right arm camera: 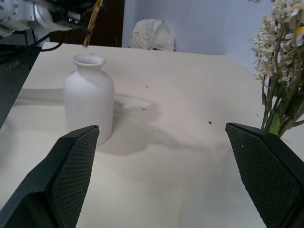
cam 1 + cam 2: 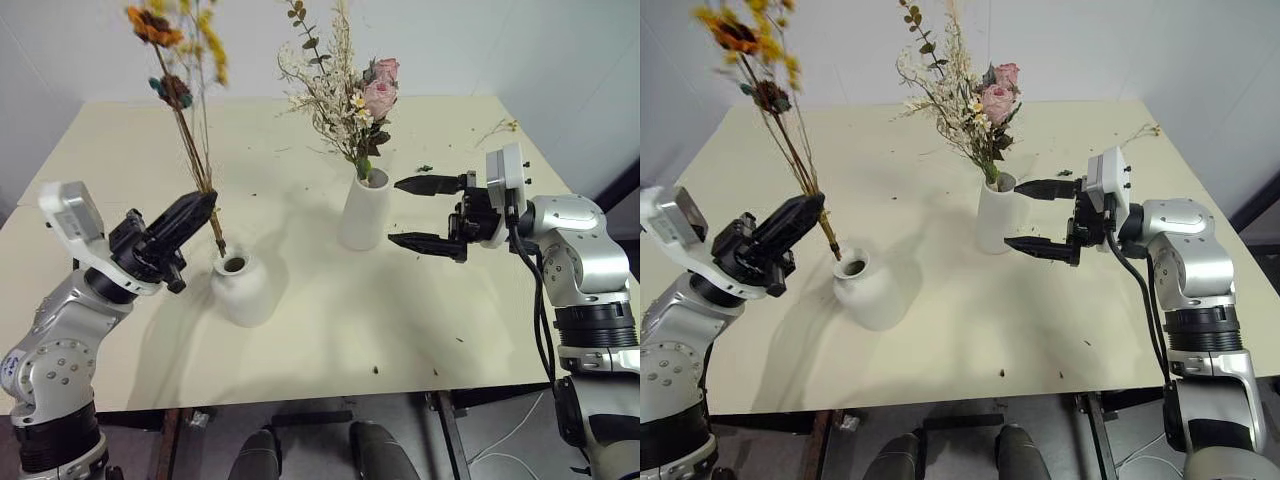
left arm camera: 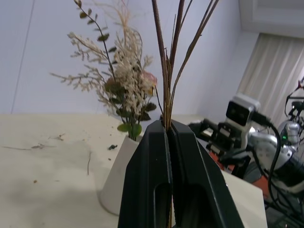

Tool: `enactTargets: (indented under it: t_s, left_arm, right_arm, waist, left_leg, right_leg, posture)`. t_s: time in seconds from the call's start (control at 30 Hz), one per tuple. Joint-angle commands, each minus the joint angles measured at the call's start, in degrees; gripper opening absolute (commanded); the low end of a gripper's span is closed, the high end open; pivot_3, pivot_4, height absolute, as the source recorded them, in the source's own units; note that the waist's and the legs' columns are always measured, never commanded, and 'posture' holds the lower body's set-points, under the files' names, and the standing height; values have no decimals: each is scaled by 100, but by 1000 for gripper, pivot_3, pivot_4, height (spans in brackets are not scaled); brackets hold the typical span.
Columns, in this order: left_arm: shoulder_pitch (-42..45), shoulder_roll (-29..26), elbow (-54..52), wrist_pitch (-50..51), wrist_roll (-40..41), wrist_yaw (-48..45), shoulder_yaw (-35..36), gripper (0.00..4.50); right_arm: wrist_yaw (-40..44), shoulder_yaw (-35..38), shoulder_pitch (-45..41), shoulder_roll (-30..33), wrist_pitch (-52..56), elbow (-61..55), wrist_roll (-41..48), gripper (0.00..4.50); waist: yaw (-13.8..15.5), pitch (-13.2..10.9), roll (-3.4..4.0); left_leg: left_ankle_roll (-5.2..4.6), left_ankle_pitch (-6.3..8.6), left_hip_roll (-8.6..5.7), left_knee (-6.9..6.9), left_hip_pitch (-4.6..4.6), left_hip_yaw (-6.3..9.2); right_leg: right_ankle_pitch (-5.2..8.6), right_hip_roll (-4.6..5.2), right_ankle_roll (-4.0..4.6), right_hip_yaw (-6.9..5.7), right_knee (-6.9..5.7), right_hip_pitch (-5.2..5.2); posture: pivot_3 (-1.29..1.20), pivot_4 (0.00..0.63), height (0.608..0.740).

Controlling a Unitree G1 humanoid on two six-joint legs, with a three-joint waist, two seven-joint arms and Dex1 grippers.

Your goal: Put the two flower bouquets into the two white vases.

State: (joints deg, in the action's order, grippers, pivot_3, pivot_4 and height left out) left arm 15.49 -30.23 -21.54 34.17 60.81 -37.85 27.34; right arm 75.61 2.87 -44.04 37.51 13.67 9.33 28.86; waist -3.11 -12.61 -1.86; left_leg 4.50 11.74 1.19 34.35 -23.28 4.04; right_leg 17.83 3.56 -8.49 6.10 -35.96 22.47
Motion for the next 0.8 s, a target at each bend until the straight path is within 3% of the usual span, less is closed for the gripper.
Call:
enactTargets:
  t_s: [0.03, 0.43, 0.53, 0.8]
  left_arm:
    - [-146, 87, 3, -350, -238, -312, -205, 21]
    - [-337, 322, 352, -1037, -840, -668, -579, 21]
    - [-397, 197, 305, -1070, -944, -723, -568, 687]
    - [-474, -467, 183, -993, -911, -822, -156, 3171]
  right_arm:
    - [-96, 140, 77, 38, 38, -288, 85, 4500]
    - [-256, 187, 119, 91, 187, -485, 110, 4500]
    - [-308, 202, 120, 78, 190, -498, 120, 4500]
    - [-442, 222, 112, -27, 83, -389, 125, 4500]
  waist:
    - [4, 0, 0]
    - [-8, 0, 0]
    - [2, 0, 0]
    - [-8, 0, 0]
  left_leg:
    - [0, 0, 0, 0, 0, 0]
    - [-1, 1, 1, -8, 3, -1]
    - [-1, 1, 1, -9, 1, 0]
    - [-2, 1, 1, -11, 1, -1]
  right_leg:
    - [0, 1, 1, 0, 2, -1]
    - [2, -1, 3, 0, 4, 0]
    - [2, 0, 3, 0, 5, 1]
    - [3, 0, 5, 1, 5, 3]
  posture:
    - [0, 150, 740]
    - [0, 150, 740]
    - [0, 150, 740]
    - [0, 150, 740]
